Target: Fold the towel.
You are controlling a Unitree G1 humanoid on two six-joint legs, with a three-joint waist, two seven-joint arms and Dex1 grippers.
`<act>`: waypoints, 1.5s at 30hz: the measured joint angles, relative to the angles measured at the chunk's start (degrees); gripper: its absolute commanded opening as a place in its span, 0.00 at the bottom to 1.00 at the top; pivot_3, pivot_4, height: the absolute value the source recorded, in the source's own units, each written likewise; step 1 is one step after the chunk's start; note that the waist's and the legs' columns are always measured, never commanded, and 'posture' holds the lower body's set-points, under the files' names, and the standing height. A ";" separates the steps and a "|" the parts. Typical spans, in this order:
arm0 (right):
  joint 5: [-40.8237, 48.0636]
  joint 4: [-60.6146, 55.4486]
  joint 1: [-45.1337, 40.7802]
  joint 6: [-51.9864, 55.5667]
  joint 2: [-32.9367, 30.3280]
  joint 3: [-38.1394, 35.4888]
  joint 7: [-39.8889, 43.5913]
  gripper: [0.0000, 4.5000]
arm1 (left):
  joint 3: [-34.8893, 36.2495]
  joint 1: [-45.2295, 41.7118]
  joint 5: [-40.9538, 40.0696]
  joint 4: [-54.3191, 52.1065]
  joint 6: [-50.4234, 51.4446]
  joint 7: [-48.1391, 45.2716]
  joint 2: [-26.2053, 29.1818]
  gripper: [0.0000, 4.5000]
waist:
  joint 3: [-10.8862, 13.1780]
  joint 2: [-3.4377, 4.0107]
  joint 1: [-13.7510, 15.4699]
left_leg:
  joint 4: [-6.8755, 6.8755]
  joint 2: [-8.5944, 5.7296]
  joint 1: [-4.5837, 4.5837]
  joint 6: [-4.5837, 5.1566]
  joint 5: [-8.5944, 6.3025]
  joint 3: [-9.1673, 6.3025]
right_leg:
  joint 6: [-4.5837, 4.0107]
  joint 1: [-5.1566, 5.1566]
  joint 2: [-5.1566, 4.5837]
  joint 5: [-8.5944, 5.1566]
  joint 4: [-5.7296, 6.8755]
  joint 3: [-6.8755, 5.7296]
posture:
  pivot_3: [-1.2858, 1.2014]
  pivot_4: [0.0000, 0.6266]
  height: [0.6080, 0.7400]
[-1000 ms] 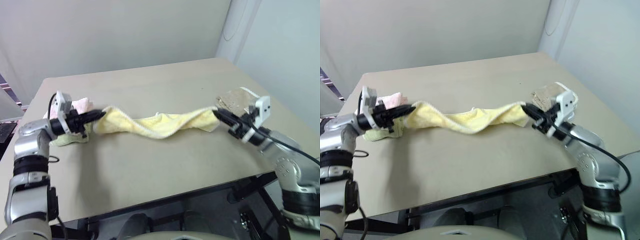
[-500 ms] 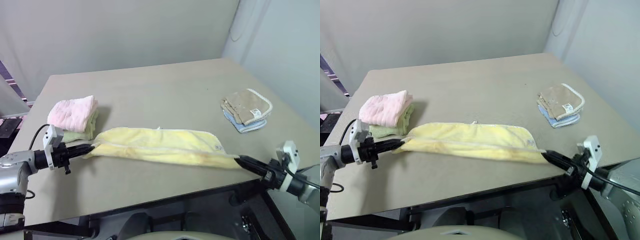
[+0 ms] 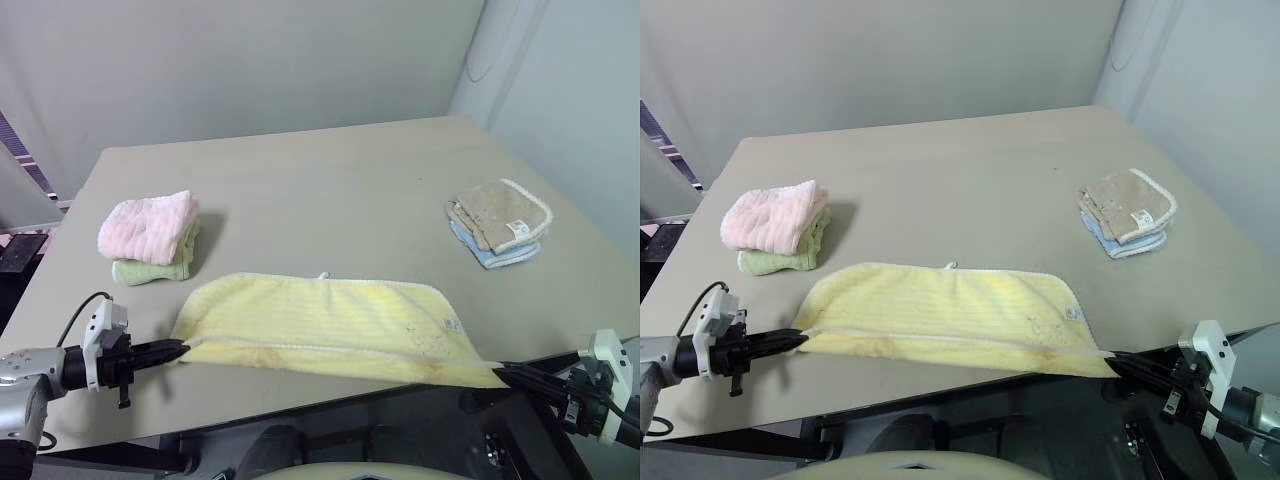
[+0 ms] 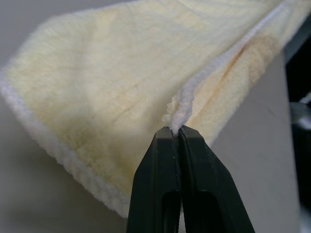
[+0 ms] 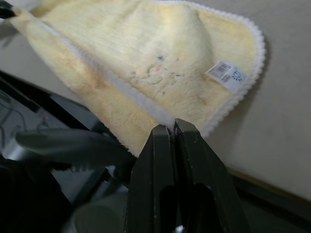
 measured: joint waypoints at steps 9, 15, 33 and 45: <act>-1.14 0.04 -0.58 -0.74 -0.91 -0.21 1.25 0.00 | 2.19 5.53 -3.93 -3.49 1.58 -3.13 4.01 0.01 | 0.11 -0.01 1.38 | 1.72 1.48 1.04 -0.94 -0.84 1.47 | -1.05 0.48 -0.33 -3.73 3.22 -1.31 | 0.52 0.00 1.00; -2.22 3.04 -10.33 -0.71 -0.97 3.35 -1.02 0.00 | 2.33 -4.09 -4.14 -0.42 1.45 0.54 3.22 0.01 | -0.41 0.74 -0.55 | 1.31 2.44 0.63 -0.83 -1.43 1.66 | -1.02 2.08 -0.10 -3.40 1.37 -2.14 | 0.52 0.00 1.00; -12.03 23.23 -35.17 -4.88 7.20 20.24 -13.41 0.00 | -2.31 -21.42 1.52 18.74 4.19 5.61 -0.95 0.01 | -0.45 0.04 -0.09 | 1.37 2.59 0.49 -0.81 -1.32 1.79 | -1.11 0.77 -0.21 -2.47 2.19 -2.35 | 0.52 0.00 1.00; -14.33 26.23 -41.41 -4.79 9.34 24.83 -14.80 0.00 | -1.63 -18.50 1.91 17.27 6.36 6.82 1.02 0.01 | -0.46 0.04 0.07 | 1.41 2.59 0.54 -0.91 -1.37 1.78 | -1.23 0.58 -0.22 -2.40 2.18 -2.35 | 0.52 0.00 1.00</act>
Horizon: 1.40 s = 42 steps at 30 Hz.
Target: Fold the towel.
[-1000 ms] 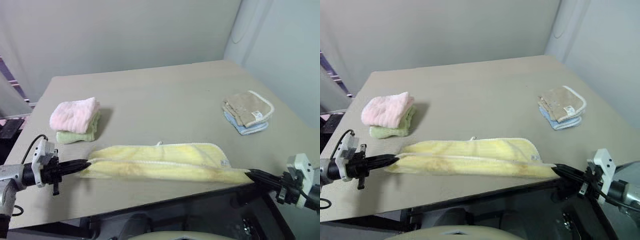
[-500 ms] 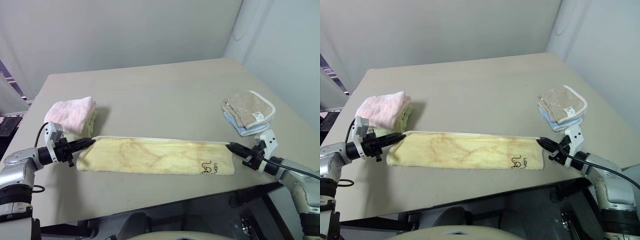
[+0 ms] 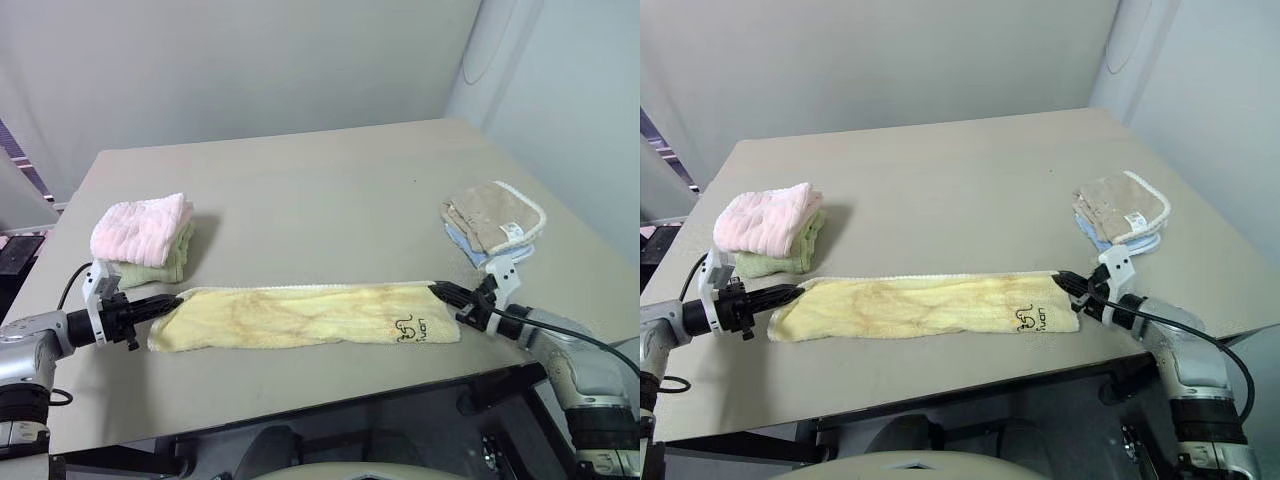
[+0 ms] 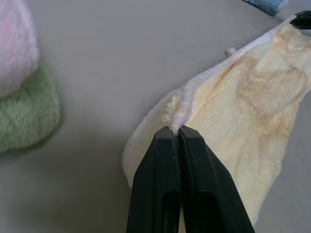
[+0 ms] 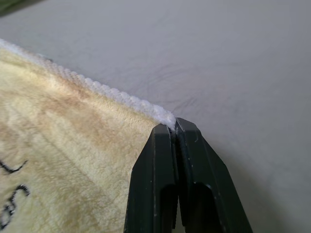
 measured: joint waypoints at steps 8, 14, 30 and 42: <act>-0.61 0.92 -1.70 1.81 0.01 2.60 1.46 0.23 | -0.05 0.39 0.40 0.02 -0.09 1.15 -0.71 0.24 | 0.00 0.00 -0.03 | 0.00 0.00 -0.01 -0.04 -0.02 0.00 | 0.00 -0.01 0.00 0.00 0.00 0.02 | 0.52 0.00 1.00; 0.10 0.84 -2.35 2.19 0.86 2.43 1.27 0.68 | 0.12 1.96 -0.11 -2.48 2.84 1.85 -0.75 0.70 | -0.02 -0.02 -0.08 | -0.01 0.00 -0.01 -0.04 -0.02 0.00 | 0.00 -0.04 0.01 0.01 0.02 0.03 | 0.52 0.00 1.00; 40.05 -8.25 -0.49 50.52 -2.50 -21.81 -9.08 0.94 | 6.30 5.11 -7.68 -25.35 9.76 5.38 0.05 0.99 | -0.03 -0.04 0.12 | -0.04 0.00 -0.03 -0.06 -0.03 0.01 | -0.01 0.14 -0.05 0.00 -0.08 0.04 | 0.52 0.00 1.00; 61.68 -7.74 16.04 61.11 0.01 -29.02 -25.38 0.94 | -4.50 1.29 -4.85 -26.35 8.42 3.84 -4.11 0.99 | -0.08 0.10 -0.09 | 0.00 0.01 0.04 0.10 0.06 0.08 | 0.01 0.32 0.04 -0.01 -0.08 0.07 | 0.52 0.00 1.00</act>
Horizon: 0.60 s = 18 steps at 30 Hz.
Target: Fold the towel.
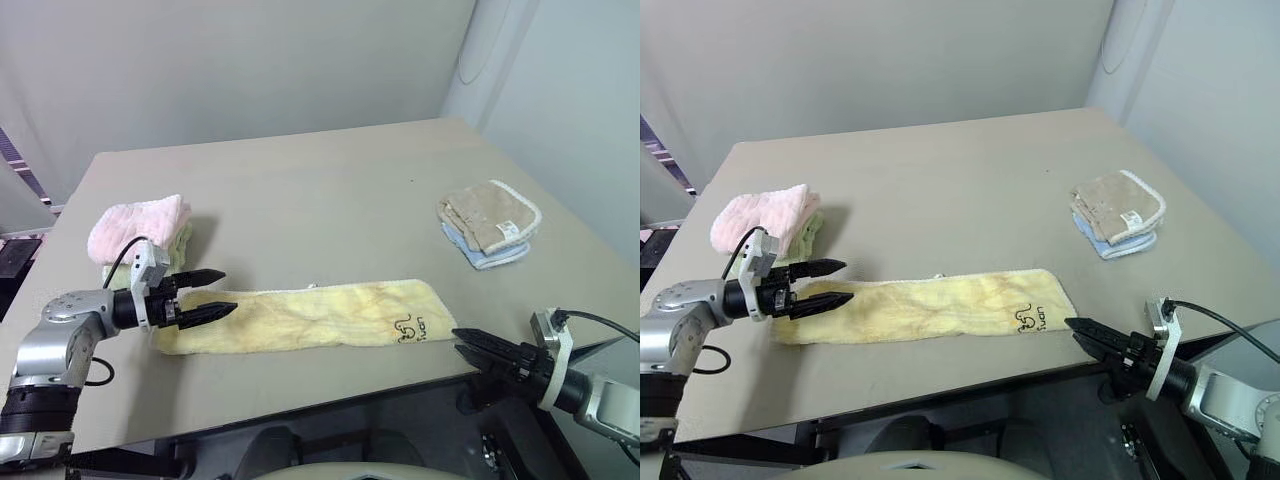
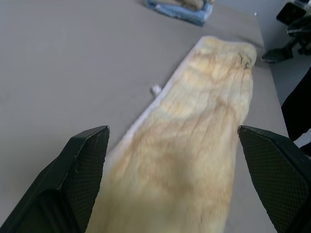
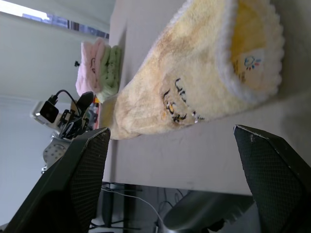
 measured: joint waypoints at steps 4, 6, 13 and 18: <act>3.77 0.13 1.71 -2.30 0.57 0.65 -4.02 0.94 | -1.32 -0.50 0.77 0.83 -0.19 0.08 -0.77 0.99 | 0.01 0.01 -0.01 | 0.03 0.02 0.01 0.02 0.01 0.00 | 0.01 0.02 0.09 -0.01 0.00 -0.01 | 0.52 0.00 1.00; 4.51 0.32 1.40 -3.70 0.96 1.89 -6.04 0.94 | -1.36 -0.60 0.93 0.90 -0.25 0.11 -1.01 0.99 | 0.01 -0.01 -0.03 | 0.09 0.08 0.01 0.03 0.02 0.00 | 0.01 0.03 0.18 0.00 0.00 0.00 | 0.52 0.00 1.00; 4.64 5.23 -4.23 -7.68 2.57 6.00 -11.13 0.94 | -1.70 -0.48 1.65 1.43 -1.73 0.11 -1.58 0.99 | 0.00 -0.06 0.03 | 0.14 0.18 0.02 0.03 0.02 0.00 | 0.01 0.06 0.29 0.00 0.00 0.01 | 0.52 0.00 1.00; 4.41 7.69 -7.07 -8.76 2.58 7.81 -11.82 0.94 | -1.35 0.62 1.77 2.36 -3.45 0.05 -1.57 0.99 | -0.02 -0.10 -0.24 | 0.16 0.20 0.04 0.03 0.02 0.00 | 0.00 0.08 0.29 0.00 0.00 0.03 | 0.52 0.00 1.00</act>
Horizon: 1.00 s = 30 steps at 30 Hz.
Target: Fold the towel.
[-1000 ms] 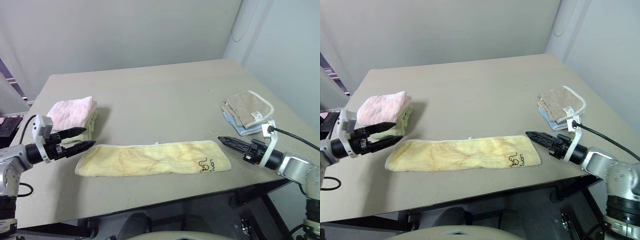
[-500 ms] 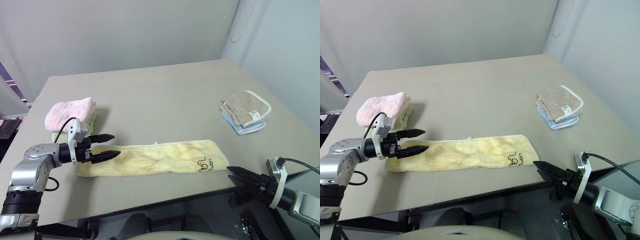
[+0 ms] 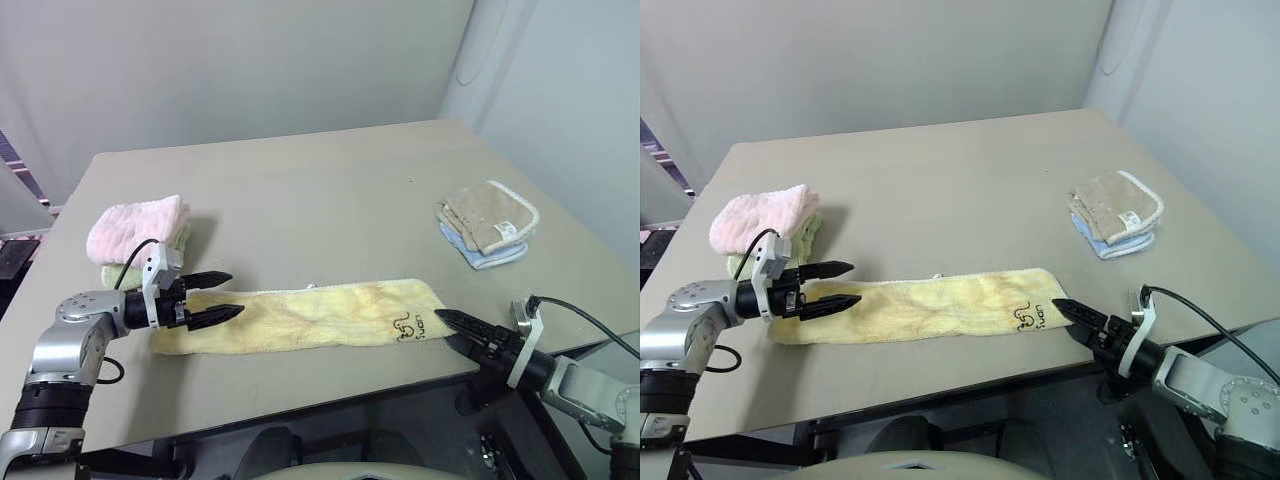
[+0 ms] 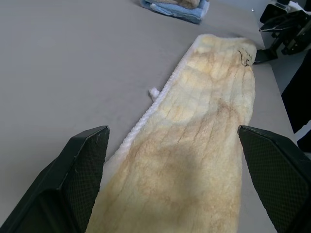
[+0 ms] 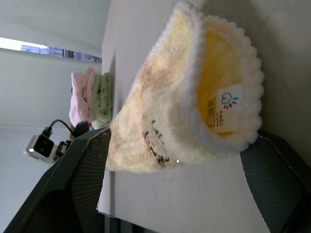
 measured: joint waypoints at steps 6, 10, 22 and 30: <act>-1.40 0.20 -1.34 -1.36 0.87 2.47 0.78 0.73 | 0.39 1.01 0.00 0.59 -1.33 0.14 0.00 1.00 | -0.01 -0.01 0.03 | -0.02 0.03 0.00 0.00 0.00 0.00 | -0.02 -0.04 -0.03 0.01 0.01 0.00 | 0.52 0.00 1.00; -2.27 0.15 -1.66 -2.65 1.76 3.57 0.74 0.40 | 0.50 0.94 0.08 2.56 -2.24 0.37 0.00 1.00 | 0.03 0.07 0.24 | -0.04 0.03 -0.08 0.00 0.00 0.00 | -0.02 -0.12 -0.04 0.01 -0.01 0.01 | 0.52 0.00 1.00; -0.33 -1.89 5.22 -2.32 -4.49 -0.98 6.74 0.01 | 0.19 0.63 3.24 7.76 -4.18 0.71 0.87 1.00 | 0.01 0.03 0.35 | -0.16 0.02 -0.10 -0.01 -0.01 0.02 | 0.00 -0.10 -0.15 0.00 -0.38 -0.04 | 0.52 0.00 1.00; -1.54 -0.73 7.73 -2.54 -9.70 -5.22 11.80 0.01 | 0.26 1.55 4.45 10.47 -4.95 1.35 1.18 1.00 | -0.01 0.08 0.36 | -0.24 0.02 -0.14 -0.02 -0.02 0.02 | 0.00 -0.18 -0.17 0.00 -0.47 -0.04 | 0.52 0.00 1.00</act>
